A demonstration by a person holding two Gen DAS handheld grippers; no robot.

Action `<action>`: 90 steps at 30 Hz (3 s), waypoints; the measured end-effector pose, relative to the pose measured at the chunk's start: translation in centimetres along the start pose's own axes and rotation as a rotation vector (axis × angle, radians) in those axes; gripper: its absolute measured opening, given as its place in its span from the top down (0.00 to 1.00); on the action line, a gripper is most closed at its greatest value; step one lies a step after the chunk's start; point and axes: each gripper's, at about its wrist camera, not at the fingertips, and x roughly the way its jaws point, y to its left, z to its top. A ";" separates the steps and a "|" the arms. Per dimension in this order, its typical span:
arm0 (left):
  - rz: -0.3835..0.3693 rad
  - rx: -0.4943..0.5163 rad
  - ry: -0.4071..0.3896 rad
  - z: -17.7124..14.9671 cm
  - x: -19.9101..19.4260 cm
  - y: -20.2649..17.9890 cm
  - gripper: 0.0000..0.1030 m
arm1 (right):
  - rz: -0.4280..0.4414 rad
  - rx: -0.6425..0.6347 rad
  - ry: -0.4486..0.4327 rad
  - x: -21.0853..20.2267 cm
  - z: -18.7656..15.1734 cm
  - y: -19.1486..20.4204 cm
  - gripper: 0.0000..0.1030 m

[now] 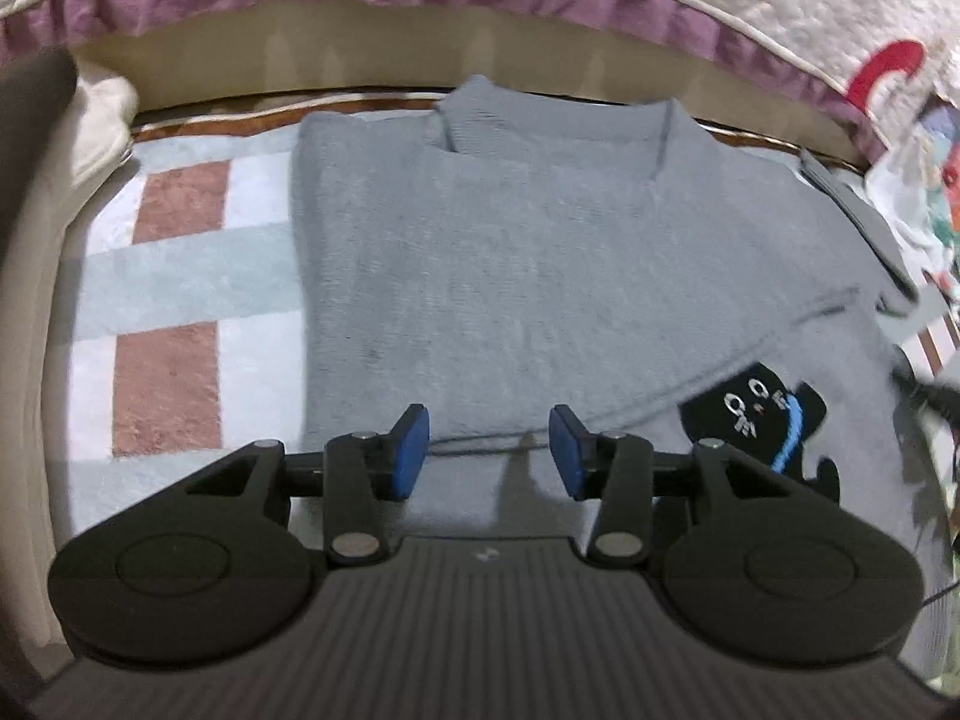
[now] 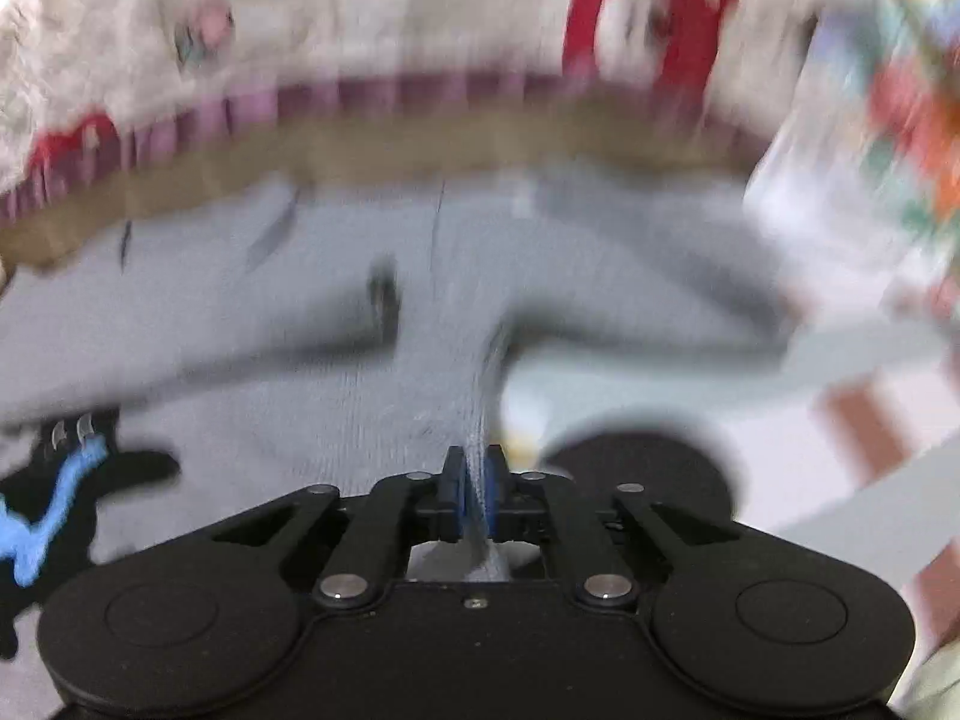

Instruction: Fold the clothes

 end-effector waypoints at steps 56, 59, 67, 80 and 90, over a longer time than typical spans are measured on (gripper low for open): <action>-0.030 -0.061 -0.089 2.8 4.1 -0.3 0.48 | 0.179 -0.429 0.070 2.3 0.9 14.2 0.41; -0.059 -0.047 -0.116 3.8 5.1 -0.7 0.39 | -0.020 -0.510 0.054 3.6 0.3 12.6 0.41; -0.058 0.001 -0.042 8.3 11.5 -2.8 0.22 | -0.131 -0.431 0.040 5.4 -0.6 9.7 0.41; 0.029 0.202 -0.136 8.7 5.9 -7.7 0.87 | -0.090 -0.167 -0.014 7.6 -0.5 7.0 0.21; 0.105 -0.076 -0.087 7.6 3.7 -1.4 0.87 | 0.012 0.041 -0.012 8.4 -1.2 3.6 0.12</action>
